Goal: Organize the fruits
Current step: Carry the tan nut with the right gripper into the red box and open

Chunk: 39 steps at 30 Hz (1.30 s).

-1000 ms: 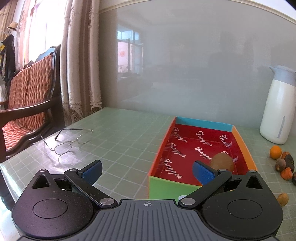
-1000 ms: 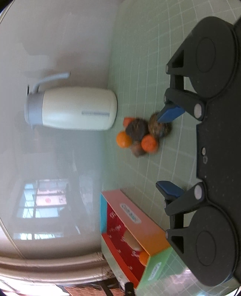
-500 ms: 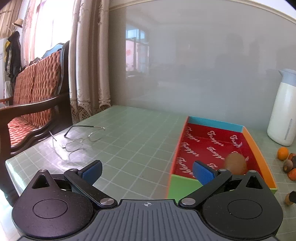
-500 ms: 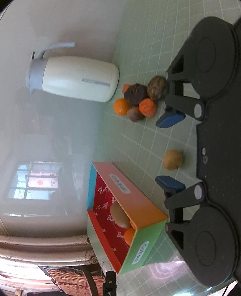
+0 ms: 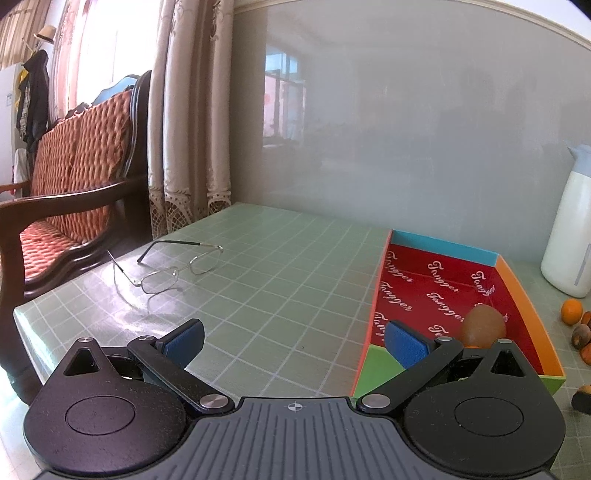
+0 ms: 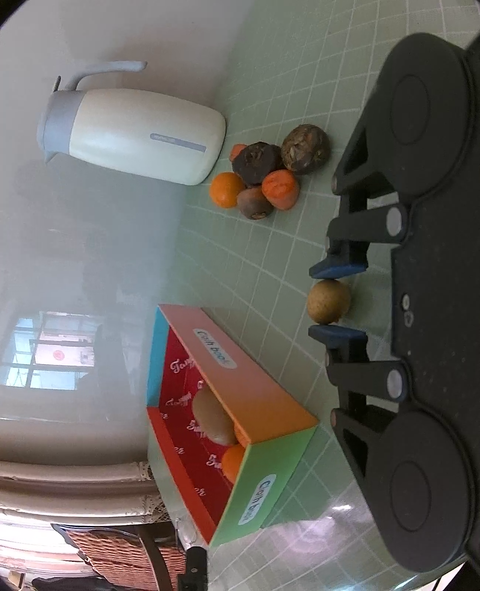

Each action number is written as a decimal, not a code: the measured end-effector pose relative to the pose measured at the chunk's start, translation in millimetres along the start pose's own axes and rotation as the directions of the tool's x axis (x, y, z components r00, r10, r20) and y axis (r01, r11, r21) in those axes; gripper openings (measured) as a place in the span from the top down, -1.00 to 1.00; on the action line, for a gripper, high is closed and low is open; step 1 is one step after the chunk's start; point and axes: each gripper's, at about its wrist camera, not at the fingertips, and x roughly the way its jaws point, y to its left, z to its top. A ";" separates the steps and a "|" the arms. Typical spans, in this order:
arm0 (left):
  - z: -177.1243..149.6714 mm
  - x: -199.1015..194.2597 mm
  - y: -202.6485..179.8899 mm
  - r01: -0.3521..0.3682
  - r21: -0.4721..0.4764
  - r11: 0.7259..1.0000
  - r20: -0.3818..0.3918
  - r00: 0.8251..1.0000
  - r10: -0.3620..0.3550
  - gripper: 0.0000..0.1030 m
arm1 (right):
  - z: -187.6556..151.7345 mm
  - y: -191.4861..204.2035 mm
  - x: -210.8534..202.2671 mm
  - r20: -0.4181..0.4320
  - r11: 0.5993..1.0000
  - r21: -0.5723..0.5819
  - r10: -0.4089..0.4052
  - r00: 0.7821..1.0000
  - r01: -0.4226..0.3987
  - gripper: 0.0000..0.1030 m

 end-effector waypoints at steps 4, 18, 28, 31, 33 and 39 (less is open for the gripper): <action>-0.9 -1.5 2.6 -0.003 0.001 1.000 0.003 1.000 0.003 -1.00 | 6.0 2.9 -3.6 0.023 1.000 0.015 0.003 1.000 -0.003 0.51; -6.4 -2.0 47.7 -0.063 -0.036 0.997 -0.014 0.998 0.062 -1.00 | 30.4 24.7 -14.7 0.142 0.998 0.045 0.032 0.989 -0.039 0.51; -7.9 -1.3 61.5 -0.077 -0.045 0.996 -0.014 0.997 0.076 -1.00 | 43.0 53.0 -10.6 0.183 0.996 0.035 0.073 0.980 -0.081 0.51; -8.7 -2.1 62.0 -0.073 -0.037 0.997 -0.013 0.997 0.073 -1.00 | 45.8 62.8 -10.4 0.204 0.996 0.013 0.081 0.976 -0.086 0.51; -8.7 -1.9 61.9 -0.071 -0.034 0.997 -0.015 0.997 0.071 -1.00 | 48.2 68.6 -9.5 0.214 0.996 -0.002 0.084 0.973 -0.085 0.51; -6.9 -1.3 59.6 -0.069 -0.027 0.997 -0.014 0.998 0.069 -1.00 | 49.0 73.6 3.4 0.190 0.999 -0.012 0.052 0.980 -0.051 0.37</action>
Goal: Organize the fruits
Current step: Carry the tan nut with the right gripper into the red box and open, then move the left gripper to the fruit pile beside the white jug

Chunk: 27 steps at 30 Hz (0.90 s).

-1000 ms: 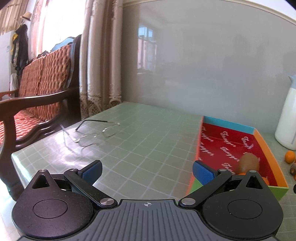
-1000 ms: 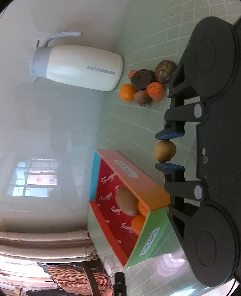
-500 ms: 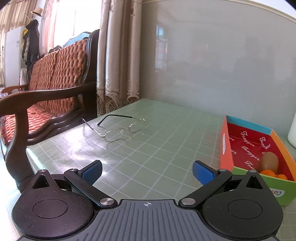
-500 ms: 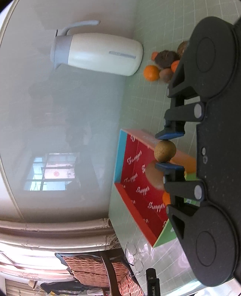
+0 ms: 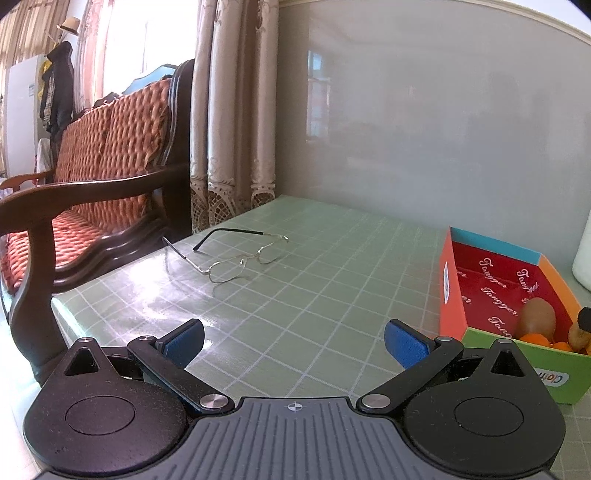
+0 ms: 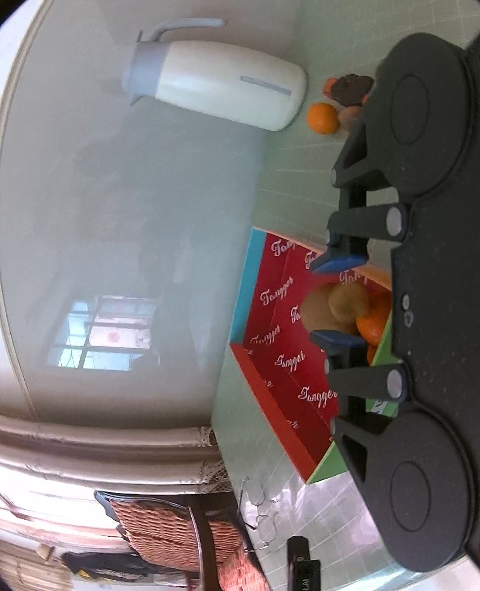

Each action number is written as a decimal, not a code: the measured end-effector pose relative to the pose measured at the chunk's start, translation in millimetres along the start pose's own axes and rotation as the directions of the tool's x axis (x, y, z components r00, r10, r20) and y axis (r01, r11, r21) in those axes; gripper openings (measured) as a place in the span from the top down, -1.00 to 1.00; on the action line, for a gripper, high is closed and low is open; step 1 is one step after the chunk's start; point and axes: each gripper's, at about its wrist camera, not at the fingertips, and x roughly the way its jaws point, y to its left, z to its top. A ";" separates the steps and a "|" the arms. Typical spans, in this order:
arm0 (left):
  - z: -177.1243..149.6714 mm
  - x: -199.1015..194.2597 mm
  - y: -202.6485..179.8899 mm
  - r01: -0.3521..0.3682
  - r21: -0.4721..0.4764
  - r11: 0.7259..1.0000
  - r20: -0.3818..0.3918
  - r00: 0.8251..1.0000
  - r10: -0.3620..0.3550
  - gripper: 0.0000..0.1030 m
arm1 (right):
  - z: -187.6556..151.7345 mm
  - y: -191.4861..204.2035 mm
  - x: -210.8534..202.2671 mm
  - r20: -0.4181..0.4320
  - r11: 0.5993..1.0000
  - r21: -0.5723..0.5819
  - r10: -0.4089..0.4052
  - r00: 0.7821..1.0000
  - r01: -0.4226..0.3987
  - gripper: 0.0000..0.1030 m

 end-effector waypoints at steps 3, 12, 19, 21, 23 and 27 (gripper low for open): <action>0.8 -0.7 -1.9 0.003 -0.004 1.000 0.001 1.000 -0.003 -1.00 | 0.8 -3.4 -6.6 0.019 1.000 0.011 0.000 1.000 0.000 0.37; 2.0 -5.6 -25.9 0.044 0.019 0.999 0.012 0.999 -0.044 -1.00 | -6.7 -22.1 -17.9 0.008 0.999 0.021 -0.035 0.999 0.035 0.36; 5.0 -8.9 -63.3 0.105 0.053 0.993 0.022 0.994 -0.106 -1.00 | -20.7 -71.0 -27.7 -0.012 0.990 0.049 -0.133 0.991 0.133 0.32; 4.8 -10.3 -75.5 0.118 0.072 0.990 0.022 0.993 -0.120 -1.00 | -26.4 -87.0 -30.4 -0.030 0.984 0.058 -0.165 0.986 0.167 0.32; 4.9 -11.4 -87.3 0.133 0.080 0.988 0.022 0.991 -0.135 -1.00 | -28.1 -102.9 -36.5 -0.032 0.979 0.088 -0.180 0.983 0.182 0.30; 3.1 -13.6 -110.8 0.158 0.100 0.982 0.016 0.987 -0.160 -1.00 | -31.0 -128.4 -48.9 -0.023 0.968 0.118 -0.219 0.976 0.220 0.25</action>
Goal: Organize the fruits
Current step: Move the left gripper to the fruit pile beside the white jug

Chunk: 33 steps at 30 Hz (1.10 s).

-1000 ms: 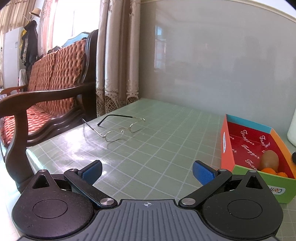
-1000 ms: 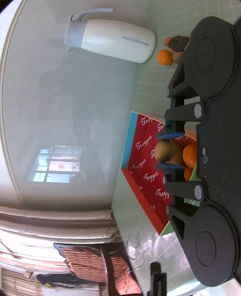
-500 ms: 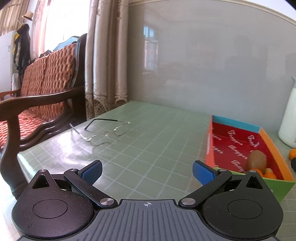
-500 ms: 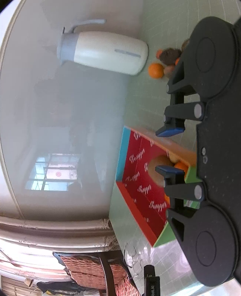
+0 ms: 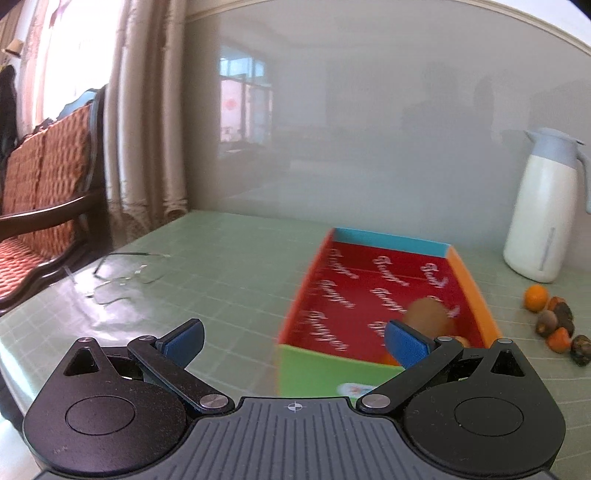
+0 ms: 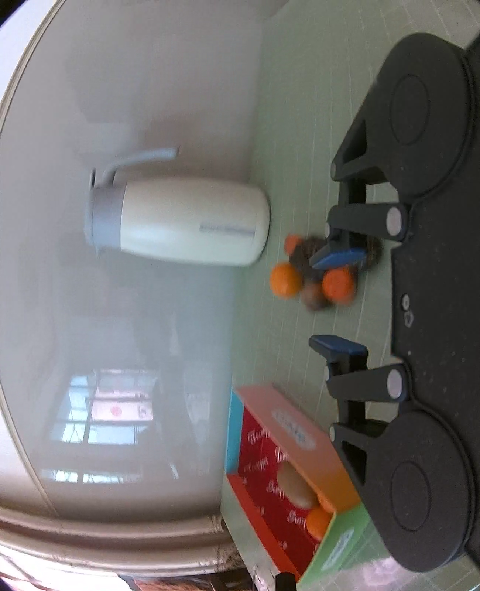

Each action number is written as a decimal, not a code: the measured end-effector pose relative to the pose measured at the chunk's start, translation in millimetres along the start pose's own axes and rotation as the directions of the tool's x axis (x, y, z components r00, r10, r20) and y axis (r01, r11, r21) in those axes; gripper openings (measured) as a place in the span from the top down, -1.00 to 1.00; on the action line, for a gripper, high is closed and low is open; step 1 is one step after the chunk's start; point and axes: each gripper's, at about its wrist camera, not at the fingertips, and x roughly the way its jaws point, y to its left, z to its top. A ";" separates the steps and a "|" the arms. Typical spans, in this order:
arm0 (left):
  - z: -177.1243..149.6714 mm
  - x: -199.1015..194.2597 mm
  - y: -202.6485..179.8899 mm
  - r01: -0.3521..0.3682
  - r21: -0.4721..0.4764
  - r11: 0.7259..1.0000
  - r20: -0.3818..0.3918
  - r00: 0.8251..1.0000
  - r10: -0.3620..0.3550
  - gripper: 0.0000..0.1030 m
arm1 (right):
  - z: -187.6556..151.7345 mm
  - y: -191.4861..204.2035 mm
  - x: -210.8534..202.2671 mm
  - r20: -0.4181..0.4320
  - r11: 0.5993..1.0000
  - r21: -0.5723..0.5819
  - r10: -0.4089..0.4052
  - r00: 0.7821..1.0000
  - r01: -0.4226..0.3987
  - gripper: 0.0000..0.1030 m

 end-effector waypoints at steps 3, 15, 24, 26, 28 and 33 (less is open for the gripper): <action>0.3 -0.7 -18.5 0.023 0.025 0.999 -0.002 1.000 -0.023 -1.00 | -0.6 -16.4 -4.5 0.009 1.000 0.010 -0.023 1.000 0.023 0.22; -0.3 -7.6 -86.2 0.110 0.092 0.990 0.001 0.994 -0.111 -1.00 | -5.6 -82.0 -24.6 0.020 0.992 0.058 -0.116 0.993 0.115 0.12; -5.0 -15.9 -140.9 0.199 0.135 0.971 0.005 0.979 -0.202 -0.99 | -14.7 -125.7 -42.7 0.015 0.974 0.108 -0.203 0.979 0.200 0.11; -6.3 -18.3 -150.4 0.214 0.141 0.967 0.005 0.976 -0.217 -0.99 | -16.2 -134.6 -45.8 0.015 0.970 0.118 -0.218 0.976 0.214 0.11; -7.3 -17.6 -159.5 0.231 0.141 0.963 -0.002 0.972 -0.234 -0.99 | -18.0 -142.3 -47.8 0.012 0.966 0.128 -0.229 0.973 0.226 0.11; -14.3 -11.8 -185.6 0.273 0.144 0.951 -0.037 0.962 -0.270 -0.99 | -22.6 -157.8 -49.3 0.006 0.958 0.140 -0.255 0.967 0.251 0.10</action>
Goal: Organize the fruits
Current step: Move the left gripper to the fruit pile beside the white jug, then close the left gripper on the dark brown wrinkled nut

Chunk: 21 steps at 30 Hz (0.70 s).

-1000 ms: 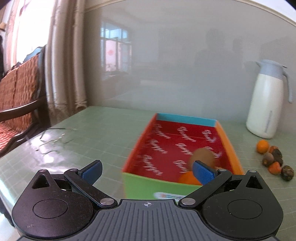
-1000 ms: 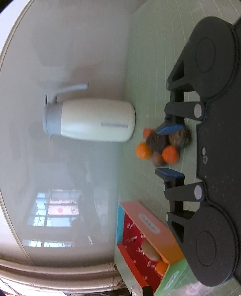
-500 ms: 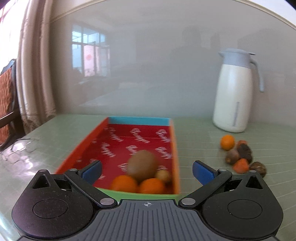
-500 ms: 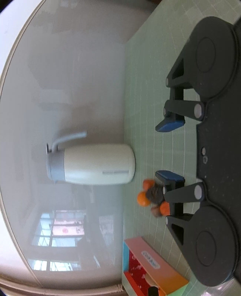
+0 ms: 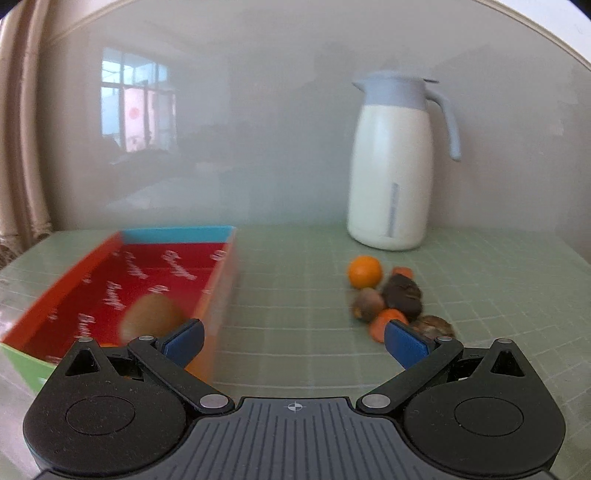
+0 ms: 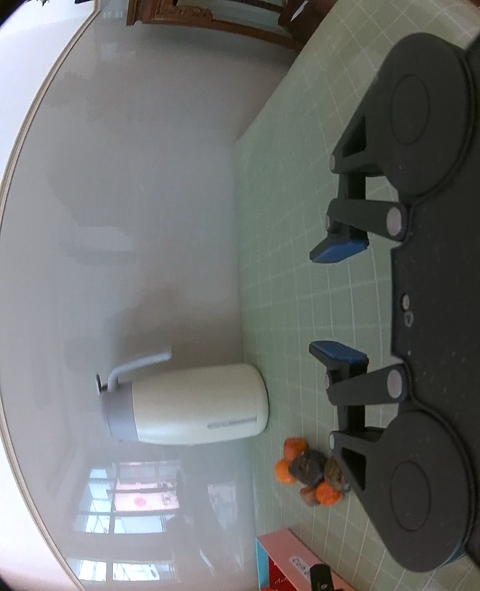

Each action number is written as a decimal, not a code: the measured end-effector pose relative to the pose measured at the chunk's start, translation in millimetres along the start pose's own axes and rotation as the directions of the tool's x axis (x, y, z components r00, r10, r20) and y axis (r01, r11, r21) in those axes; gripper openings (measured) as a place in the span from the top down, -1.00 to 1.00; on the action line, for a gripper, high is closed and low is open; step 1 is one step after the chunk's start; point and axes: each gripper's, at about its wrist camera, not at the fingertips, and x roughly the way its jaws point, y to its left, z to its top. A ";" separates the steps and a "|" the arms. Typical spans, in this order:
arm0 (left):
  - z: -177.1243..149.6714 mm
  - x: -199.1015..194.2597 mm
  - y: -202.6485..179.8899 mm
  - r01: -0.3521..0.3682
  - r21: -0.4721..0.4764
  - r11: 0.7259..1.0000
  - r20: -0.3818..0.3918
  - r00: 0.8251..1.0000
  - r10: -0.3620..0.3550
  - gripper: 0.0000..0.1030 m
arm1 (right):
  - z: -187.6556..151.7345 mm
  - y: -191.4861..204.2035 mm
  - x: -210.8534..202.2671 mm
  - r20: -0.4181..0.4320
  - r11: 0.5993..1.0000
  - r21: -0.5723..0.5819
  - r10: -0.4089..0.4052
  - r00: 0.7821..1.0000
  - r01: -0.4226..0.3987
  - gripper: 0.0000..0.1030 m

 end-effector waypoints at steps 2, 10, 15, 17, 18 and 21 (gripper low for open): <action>-1.4 5.7 -11.8 0.031 -0.001 1.000 -0.018 0.999 -0.031 -0.99 | -1.5 -6.7 1.0 -0.003 1.000 0.005 -0.013 1.000 0.013 0.10; -3.3 24.6 -62.6 0.089 0.034 0.995 -0.053 0.995 -0.087 -0.99 | -7.9 -36.1 -0.3 -0.015 0.997 0.028 -0.069 0.997 0.070 0.08; -3.3 31.5 -83.5 0.126 0.041 0.991 -0.080 0.989 -0.122 -0.99 | -8.4 -50.5 1.3 -0.021 0.994 0.060 -0.090 0.996 0.091 0.07; -3.4 32.6 -89.0 0.134 0.048 0.990 -0.089 0.988 -0.129 -0.97 | -8.5 -50.6 2.4 -0.021 0.994 0.061 -0.088 0.996 0.090 0.07; -3.6 34.2 -92.3 0.134 0.053 0.990 -0.094 0.987 -0.129 -0.80 | -8.7 -49.7 3.1 -0.021 0.994 0.057 -0.087 0.996 0.088 0.07; -3.2 40.5 -100.7 0.135 0.066 0.989 -0.126 0.984 -0.125 -0.54 | -10.0 -48.7 1.8 -0.020 0.995 0.045 -0.084 0.996 0.084 0.06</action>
